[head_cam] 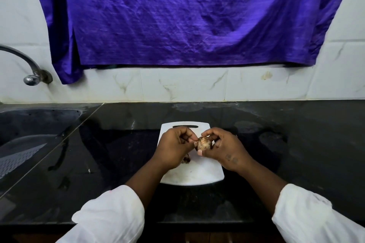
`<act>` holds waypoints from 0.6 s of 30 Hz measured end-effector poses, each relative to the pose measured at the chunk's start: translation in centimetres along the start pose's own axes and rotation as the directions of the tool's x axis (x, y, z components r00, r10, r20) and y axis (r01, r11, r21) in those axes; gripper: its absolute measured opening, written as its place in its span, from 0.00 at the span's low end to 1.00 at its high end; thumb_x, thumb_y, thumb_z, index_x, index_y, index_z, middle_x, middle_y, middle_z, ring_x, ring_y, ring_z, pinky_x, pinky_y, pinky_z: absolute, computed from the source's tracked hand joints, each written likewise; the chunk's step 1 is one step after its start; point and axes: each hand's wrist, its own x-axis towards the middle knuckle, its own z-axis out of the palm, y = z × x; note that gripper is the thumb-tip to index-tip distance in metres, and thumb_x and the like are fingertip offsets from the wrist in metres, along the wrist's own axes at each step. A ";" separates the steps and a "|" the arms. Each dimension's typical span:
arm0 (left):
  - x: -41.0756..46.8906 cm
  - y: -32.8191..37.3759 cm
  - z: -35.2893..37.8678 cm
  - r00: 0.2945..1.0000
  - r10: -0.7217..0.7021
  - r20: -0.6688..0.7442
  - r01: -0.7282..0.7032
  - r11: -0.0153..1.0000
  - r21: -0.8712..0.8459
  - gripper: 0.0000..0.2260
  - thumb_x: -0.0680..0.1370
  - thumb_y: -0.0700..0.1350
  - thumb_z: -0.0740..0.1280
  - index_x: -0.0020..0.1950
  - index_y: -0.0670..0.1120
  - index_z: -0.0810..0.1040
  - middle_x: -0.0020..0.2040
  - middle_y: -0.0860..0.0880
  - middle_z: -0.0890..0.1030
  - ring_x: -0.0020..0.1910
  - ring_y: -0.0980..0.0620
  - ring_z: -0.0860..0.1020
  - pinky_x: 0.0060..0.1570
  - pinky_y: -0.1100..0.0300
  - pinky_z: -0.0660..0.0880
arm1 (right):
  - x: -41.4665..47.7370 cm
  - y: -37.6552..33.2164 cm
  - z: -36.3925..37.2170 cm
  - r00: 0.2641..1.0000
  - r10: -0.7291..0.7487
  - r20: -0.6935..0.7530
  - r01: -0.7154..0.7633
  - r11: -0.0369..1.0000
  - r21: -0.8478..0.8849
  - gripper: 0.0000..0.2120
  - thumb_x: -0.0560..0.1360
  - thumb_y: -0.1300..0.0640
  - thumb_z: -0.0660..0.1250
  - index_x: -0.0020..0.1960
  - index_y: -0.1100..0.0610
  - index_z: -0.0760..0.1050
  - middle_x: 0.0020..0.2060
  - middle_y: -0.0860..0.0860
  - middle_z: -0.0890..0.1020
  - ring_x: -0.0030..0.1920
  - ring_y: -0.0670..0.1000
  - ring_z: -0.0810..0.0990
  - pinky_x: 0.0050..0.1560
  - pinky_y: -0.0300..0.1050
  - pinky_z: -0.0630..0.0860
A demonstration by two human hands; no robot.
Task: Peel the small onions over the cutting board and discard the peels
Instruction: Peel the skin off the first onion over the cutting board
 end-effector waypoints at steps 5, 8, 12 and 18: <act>-0.2 0.2 -0.2 1.000 0.015 -0.017 -0.014 0.998 0.060 0.05 0.77 0.36 0.74 0.45 0.45 0.85 0.40 0.46 0.86 0.37 0.44 0.85 0.41 0.48 0.84 | -0.4 -0.3 -0.1 0.998 -0.052 -0.028 0.048 0.991 -0.128 0.22 0.62 0.53 0.83 0.53 0.45 0.80 0.46 0.48 0.82 0.33 0.46 0.76 0.38 0.47 0.78; -0.6 0.2 -0.3 0.999 0.024 -0.037 -0.019 0.994 0.109 0.06 0.78 0.36 0.74 0.45 0.47 0.84 0.41 0.48 0.86 0.38 0.46 0.85 0.40 0.51 0.85 | -0.6 -0.8 -0.3 0.993 -0.108 -0.053 0.083 0.933 -0.351 0.23 0.64 0.48 0.80 0.56 0.43 0.78 0.50 0.43 0.79 0.44 0.46 0.81 0.46 0.49 0.82; -0.7 0.3 -0.8 0.998 0.001 -0.066 0.015 0.972 0.233 0.06 0.79 0.38 0.72 0.46 0.49 0.85 0.40 0.51 0.86 0.35 0.53 0.85 0.40 0.53 0.85 | -0.6 -1.2 -0.8 0.991 -0.130 -0.046 0.094 0.882 -0.462 0.24 0.66 0.48 0.79 0.60 0.42 0.76 0.54 0.42 0.77 0.50 0.46 0.80 0.50 0.48 0.82; -0.5 0.0 -0.8 0.994 0.091 -0.065 -0.056 0.909 0.412 0.12 0.73 0.63 0.74 0.52 0.59 0.85 0.52 0.59 0.82 0.51 0.56 0.78 0.55 0.48 0.77 | -0.6 -1.6 -0.3 0.989 -0.146 0.022 0.142 0.895 -0.423 0.25 0.67 0.49 0.77 0.62 0.40 0.73 0.54 0.40 0.74 0.48 0.45 0.81 0.48 0.46 0.81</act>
